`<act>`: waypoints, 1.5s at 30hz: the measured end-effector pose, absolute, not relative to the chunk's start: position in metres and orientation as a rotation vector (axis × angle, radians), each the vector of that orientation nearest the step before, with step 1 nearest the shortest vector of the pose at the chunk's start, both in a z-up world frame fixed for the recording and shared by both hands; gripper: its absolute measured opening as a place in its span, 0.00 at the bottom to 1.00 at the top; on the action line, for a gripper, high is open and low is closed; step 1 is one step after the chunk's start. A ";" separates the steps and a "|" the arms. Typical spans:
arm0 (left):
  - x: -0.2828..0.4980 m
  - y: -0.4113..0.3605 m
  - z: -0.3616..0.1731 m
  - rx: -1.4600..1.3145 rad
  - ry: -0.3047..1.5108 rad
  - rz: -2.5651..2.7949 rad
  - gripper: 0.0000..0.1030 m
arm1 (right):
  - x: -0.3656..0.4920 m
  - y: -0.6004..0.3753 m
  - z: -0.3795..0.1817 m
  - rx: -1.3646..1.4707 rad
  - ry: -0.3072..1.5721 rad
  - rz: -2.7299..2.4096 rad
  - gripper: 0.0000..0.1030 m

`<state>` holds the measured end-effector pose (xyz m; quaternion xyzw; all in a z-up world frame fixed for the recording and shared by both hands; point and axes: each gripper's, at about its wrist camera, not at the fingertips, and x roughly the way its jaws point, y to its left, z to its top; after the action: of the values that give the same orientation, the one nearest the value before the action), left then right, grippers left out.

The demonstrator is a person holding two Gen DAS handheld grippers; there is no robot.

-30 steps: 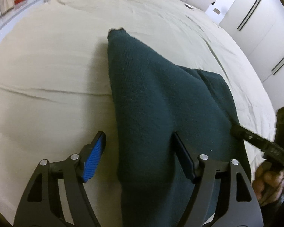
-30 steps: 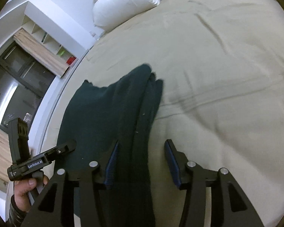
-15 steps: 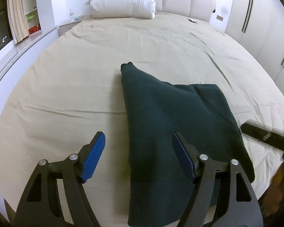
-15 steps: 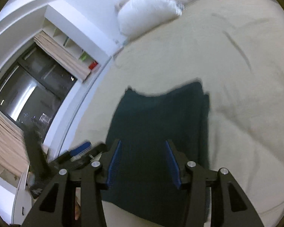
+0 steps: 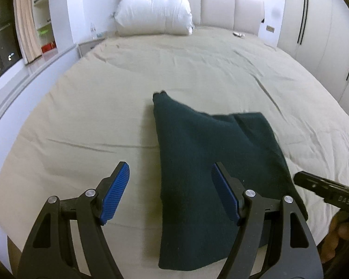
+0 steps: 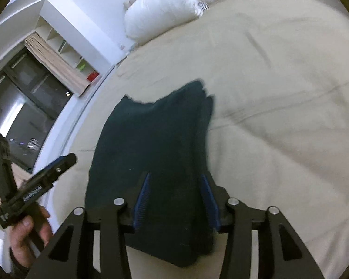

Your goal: Fold small clothes

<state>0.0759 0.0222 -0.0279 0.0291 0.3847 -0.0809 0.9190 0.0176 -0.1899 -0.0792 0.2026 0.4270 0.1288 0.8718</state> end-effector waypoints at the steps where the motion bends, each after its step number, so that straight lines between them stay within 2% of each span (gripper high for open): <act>1: 0.073 0.023 -0.024 0.057 0.774 -0.164 0.70 | 0.012 -0.194 -0.072 0.420 0.868 0.260 0.48; 3: 0.064 0.024 -0.013 0.050 0.720 -0.159 0.71 | 0.001 -0.198 -0.053 0.391 0.793 0.237 0.49; 5: 0.051 0.027 0.004 0.043 0.640 -0.148 0.76 | -0.008 -0.198 -0.036 0.354 0.719 0.210 0.55; 6: 0.041 0.028 0.015 0.043 0.577 -0.137 0.79 | -0.015 -0.198 -0.024 0.334 0.664 0.196 0.61; 8: 0.025 0.029 0.034 0.057 0.498 -0.118 0.96 | -0.030 -0.195 -0.001 0.292 0.553 0.169 0.72; 10: 0.002 0.029 0.058 0.082 0.376 -0.075 0.99 | -0.049 -0.190 0.022 0.235 0.421 0.131 0.92; 12: -0.019 0.027 0.072 0.105 0.276 -0.020 1.00 | -0.068 -0.183 0.042 0.181 0.286 0.086 1.00; 14: -0.038 0.026 0.089 0.118 0.196 0.042 1.00 | -0.082 -0.174 0.058 0.120 0.193 0.048 1.00; 18: -0.050 0.031 0.114 0.062 0.235 0.030 1.00 | -0.100 -0.160 0.086 0.033 0.137 0.035 1.00; 24: -0.055 0.031 0.120 0.059 0.328 0.008 1.00 | -0.100 -0.156 0.096 0.046 0.216 0.069 1.00; 34: -0.024 0.040 0.042 -0.004 0.735 -0.020 1.00 | -0.085 -0.156 0.037 0.104 0.543 -0.021 1.00; 45: -0.002 0.031 -0.009 0.036 0.824 -0.045 1.00 | -0.072 -0.148 -0.009 0.084 0.730 -0.051 1.00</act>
<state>-0.0025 0.0309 -0.0088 0.0173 0.4002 -0.0219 0.9160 -0.0717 -0.1479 -0.0092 0.0411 0.3569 -0.0251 0.9329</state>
